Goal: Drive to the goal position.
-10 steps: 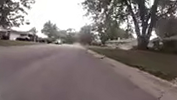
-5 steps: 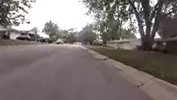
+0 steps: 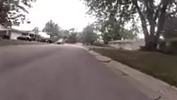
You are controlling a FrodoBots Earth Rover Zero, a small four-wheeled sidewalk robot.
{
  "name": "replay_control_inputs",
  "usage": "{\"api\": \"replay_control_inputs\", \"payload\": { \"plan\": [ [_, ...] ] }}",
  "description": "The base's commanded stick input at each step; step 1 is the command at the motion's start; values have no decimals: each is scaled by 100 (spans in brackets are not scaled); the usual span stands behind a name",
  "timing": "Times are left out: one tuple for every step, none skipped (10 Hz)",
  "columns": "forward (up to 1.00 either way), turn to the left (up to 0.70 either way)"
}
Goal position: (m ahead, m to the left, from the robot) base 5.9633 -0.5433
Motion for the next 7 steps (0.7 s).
{"api": "replay_control_inputs", "payload": {
  "plan": [
    [100, 0],
    [100, 0],
    [100, 0],
    [100, 0],
    [100, 0],
    [100, 0],
    [100, 0]
  ]
}}
